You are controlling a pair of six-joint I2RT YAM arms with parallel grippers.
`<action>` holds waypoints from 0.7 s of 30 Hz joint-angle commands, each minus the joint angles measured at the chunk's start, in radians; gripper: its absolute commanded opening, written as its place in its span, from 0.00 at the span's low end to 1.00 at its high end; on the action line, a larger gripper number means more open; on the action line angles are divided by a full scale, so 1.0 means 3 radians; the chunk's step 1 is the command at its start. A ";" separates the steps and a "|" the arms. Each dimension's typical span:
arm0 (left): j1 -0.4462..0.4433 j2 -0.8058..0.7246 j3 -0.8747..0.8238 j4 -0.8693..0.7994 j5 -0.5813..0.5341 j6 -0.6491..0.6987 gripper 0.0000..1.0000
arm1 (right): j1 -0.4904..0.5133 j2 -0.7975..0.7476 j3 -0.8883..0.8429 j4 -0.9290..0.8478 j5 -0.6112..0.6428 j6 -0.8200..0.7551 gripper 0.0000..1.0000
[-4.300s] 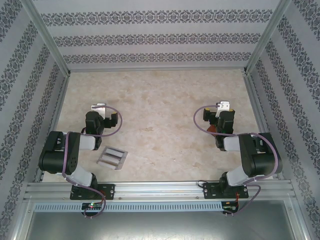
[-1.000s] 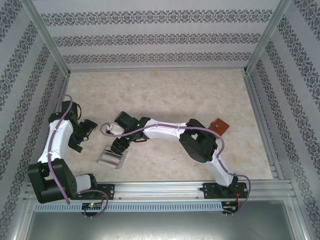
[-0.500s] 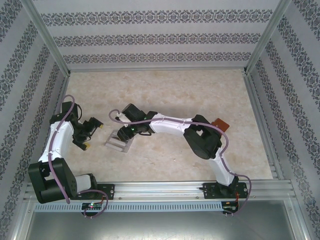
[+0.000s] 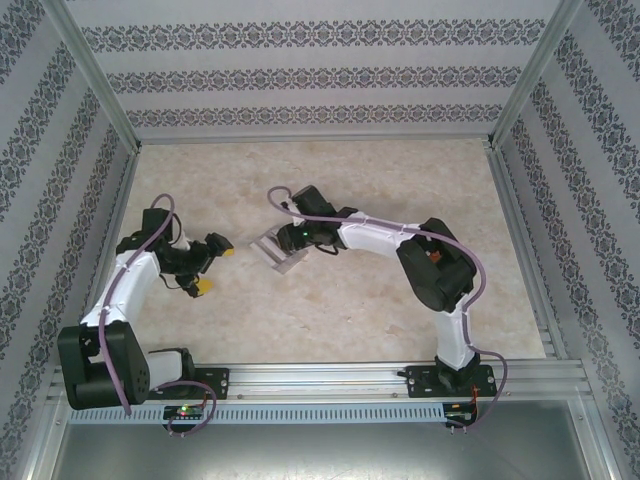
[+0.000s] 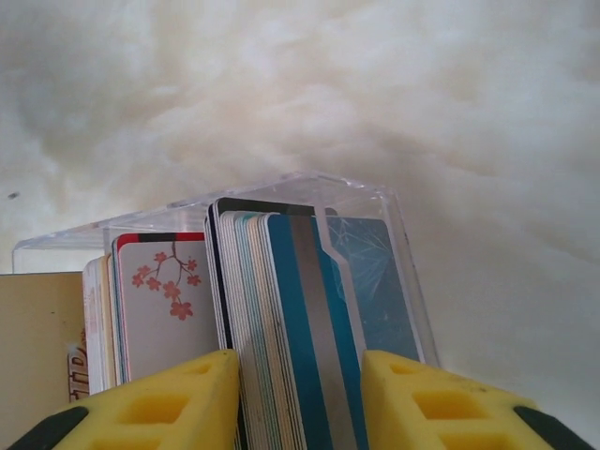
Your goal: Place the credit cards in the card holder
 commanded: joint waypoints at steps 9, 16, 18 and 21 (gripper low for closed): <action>-0.0865 0.0209 0.0129 0.0405 -0.0446 -0.0112 1.00 | -0.0571 -0.0683 -0.1149 0.0704 0.0537 0.1459 0.48; -0.1386 0.0616 0.0337 0.0436 -0.0984 0.0150 1.00 | -0.0625 -0.1398 -0.1461 0.0535 0.0730 0.1252 0.60; -0.1477 0.0622 0.0362 0.0503 -0.1204 0.0274 1.00 | -0.0699 -0.1675 -0.1607 0.0407 0.0773 0.1174 0.60; -0.1595 0.0539 0.0296 0.0825 -0.1444 0.0457 1.00 | -0.0795 -0.2225 -0.1795 -0.0034 0.1031 0.0885 0.64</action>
